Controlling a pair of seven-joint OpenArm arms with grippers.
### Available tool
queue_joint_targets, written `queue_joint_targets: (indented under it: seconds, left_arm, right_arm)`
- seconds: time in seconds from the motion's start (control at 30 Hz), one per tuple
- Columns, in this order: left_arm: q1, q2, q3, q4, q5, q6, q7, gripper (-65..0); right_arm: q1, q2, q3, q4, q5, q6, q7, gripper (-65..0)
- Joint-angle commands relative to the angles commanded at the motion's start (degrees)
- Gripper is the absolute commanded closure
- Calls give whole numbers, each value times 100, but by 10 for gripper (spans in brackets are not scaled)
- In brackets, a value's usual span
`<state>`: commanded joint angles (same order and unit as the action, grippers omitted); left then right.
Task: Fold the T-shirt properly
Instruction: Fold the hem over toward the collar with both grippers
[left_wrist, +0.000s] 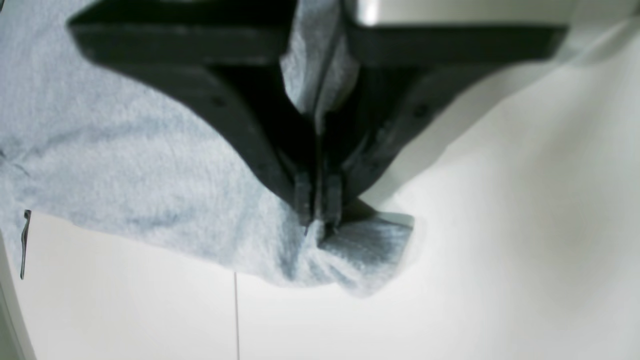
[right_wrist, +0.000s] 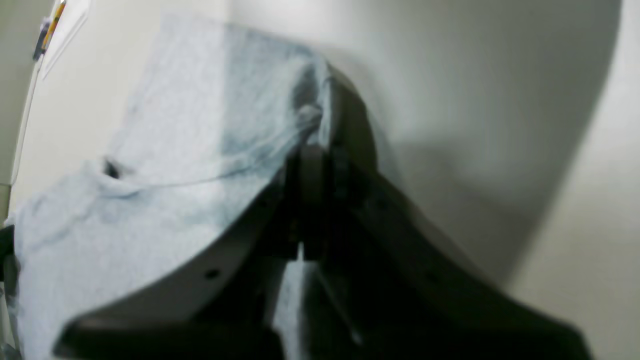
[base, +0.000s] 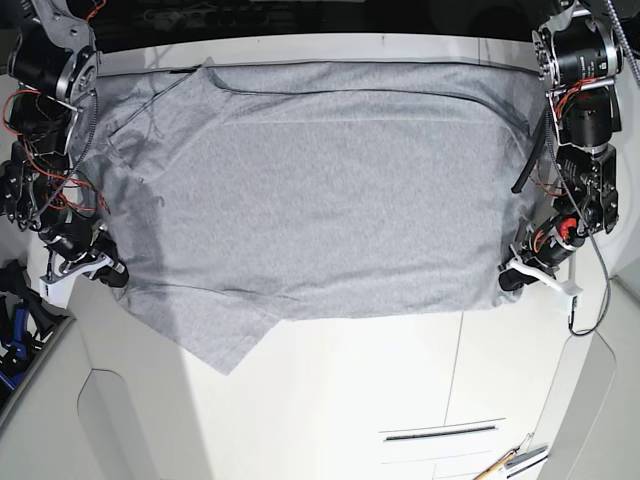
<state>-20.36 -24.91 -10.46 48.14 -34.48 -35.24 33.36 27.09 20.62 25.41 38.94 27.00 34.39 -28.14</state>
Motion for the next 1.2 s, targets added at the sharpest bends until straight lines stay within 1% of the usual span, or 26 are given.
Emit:
queue_joint_targets:
  seconds: [0.07,0.17,0.27,0.33,0.4,0.5,0.6,0.7,0.8,0.9,0.93,0.97,1.0,1.03,1.07,1.1,1.13,1.2]
  left_arm:
    - [4,-136,0,146,-48,2,101,0]
    - [13,-328,0,380,-258,-44,407,0]
    - [31,-404,0,562,-562,-452,933,0]
    - [61,-426,0,658,-868,-476,1257,0]
    - [131,-466,0,782,-1104,-476,1434,0]
    - [424,-610,-7,1191,-1215,-476,1497,0]
    - [922,-769,-7,1812,-1303,-476,1576,0]
    - [1375,-848,-7,2498,-1333,-476,1578,0]
    - [1731,-863,-7,3058,-1305,-476,1587,0]
    - [1965,-857,-7,3215,-1285,-476,1574,0]
    - [2000,-855,-7,3215,-1228,-476,1567,0]
    - [2041,-855,-7,3215,-1176,-476,1521,0]
    - [2055,-844,-7,3215,-1106,-476,1456,0]
    - [2052,-824,-7,3215,-1058,-476,1440,0]
    - [2050,-802,-7,3215,-1056,-476,1421,0]
    - [2050,-774,-7,3215,-1062,-476,1399,0]
    - [2050,-743,-7,3215,-1069,-476,1397,0]
    - [2055,-715,-4,3215,-1064,-476,1401,0]
  right_arm:
    - [0,63,0,223,175,0,-236,0]
    - [-2,155,0,590,476,11,-713,0]
    - [-15,225,0,765,780,35,-1060,0]
    - [-68,275,0,855,986,42,-1217,0]
    - [-221,321,0,1012,1141,55,-1353,0]
    - [-647,420,2,1375,1384,59,-1373,0]
    - [-1158,522,2,1928,1609,57,-1370,0]
    - [-1574,586,9,2461,1650,55,-1368,0]
    - [-1902,599,20,2800,1652,28,-1370,0]
    - [-2114,564,20,2811,1617,-13,-1366,0]
    - [-2166,542,20,2802,1530,-17,-1368,0]
    - [-2205,514,20,2802,1445,-17,-1366,-25]
    - [-2223,487,20,2800,1316,-24,-1366,-129]
    - [-2221,461,20,2798,1189,-101,-1357,-236]
    - [-2218,446,20,2798,1117,-118,-1237,-317]
    - [-2218,433,20,2798,1043,-116,-1023,-363]
    - [-2212,426,22,2798,977,-118,-785,-372]
    - [-2170,426,24,2798,905,-120,-354,-371]
